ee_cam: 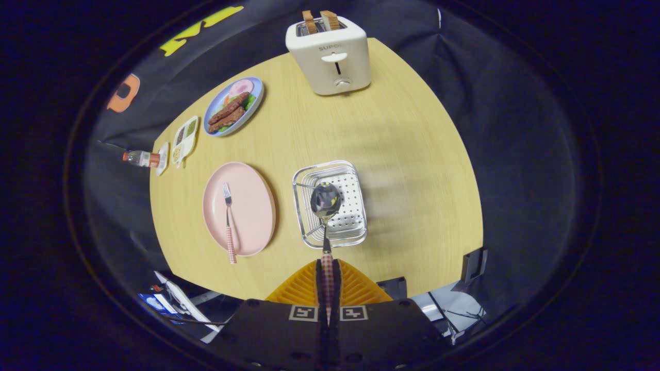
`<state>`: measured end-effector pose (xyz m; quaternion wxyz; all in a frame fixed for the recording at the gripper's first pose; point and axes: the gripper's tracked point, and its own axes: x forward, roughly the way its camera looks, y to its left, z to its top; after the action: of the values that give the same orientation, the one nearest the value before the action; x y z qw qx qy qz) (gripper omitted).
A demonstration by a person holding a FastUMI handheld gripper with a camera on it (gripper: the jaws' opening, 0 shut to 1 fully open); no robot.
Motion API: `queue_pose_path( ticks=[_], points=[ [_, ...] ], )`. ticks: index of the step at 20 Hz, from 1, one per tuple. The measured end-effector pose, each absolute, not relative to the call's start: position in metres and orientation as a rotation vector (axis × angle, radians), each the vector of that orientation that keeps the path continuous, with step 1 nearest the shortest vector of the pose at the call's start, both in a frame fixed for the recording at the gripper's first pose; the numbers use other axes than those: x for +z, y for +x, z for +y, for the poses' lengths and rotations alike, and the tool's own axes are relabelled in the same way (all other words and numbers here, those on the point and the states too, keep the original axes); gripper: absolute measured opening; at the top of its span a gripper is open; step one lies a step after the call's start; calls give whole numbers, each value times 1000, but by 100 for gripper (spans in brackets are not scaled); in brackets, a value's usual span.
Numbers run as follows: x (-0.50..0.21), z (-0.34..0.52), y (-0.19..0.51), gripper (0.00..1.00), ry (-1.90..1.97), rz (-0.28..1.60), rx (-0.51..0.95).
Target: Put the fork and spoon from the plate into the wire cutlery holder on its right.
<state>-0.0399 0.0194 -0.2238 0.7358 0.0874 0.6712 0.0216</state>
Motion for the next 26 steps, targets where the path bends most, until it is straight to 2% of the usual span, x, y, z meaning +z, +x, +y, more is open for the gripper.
queue_pose_path(
  ticks=[5, 8, 10, 12, 13, 16, 17, 19, 23, 26],
  points=[
    [-237, 21, -32, 4, 239, 1554, -6],
    [-235, 24, -21, 15, 307, 1539, -20],
    [-229, 24, -14, 32, 326, 1493, -12],
    [-220, 25, -5, 42, 317, 1412, 14],
    [-214, 23, 1, 50, 291, 1354, 22],
    [-190, 23, 24, 67, 210, 1136, 34],
    [-182, 27, 28, 80, 185, 1066, 46],
    [-163, 39, 33, 88, 130, 944, 80],
    [-134, 86, 20, 89, 41, 729, 167],
    [-139, 138, 2, 89, -35, 613, 246]
  ],
)
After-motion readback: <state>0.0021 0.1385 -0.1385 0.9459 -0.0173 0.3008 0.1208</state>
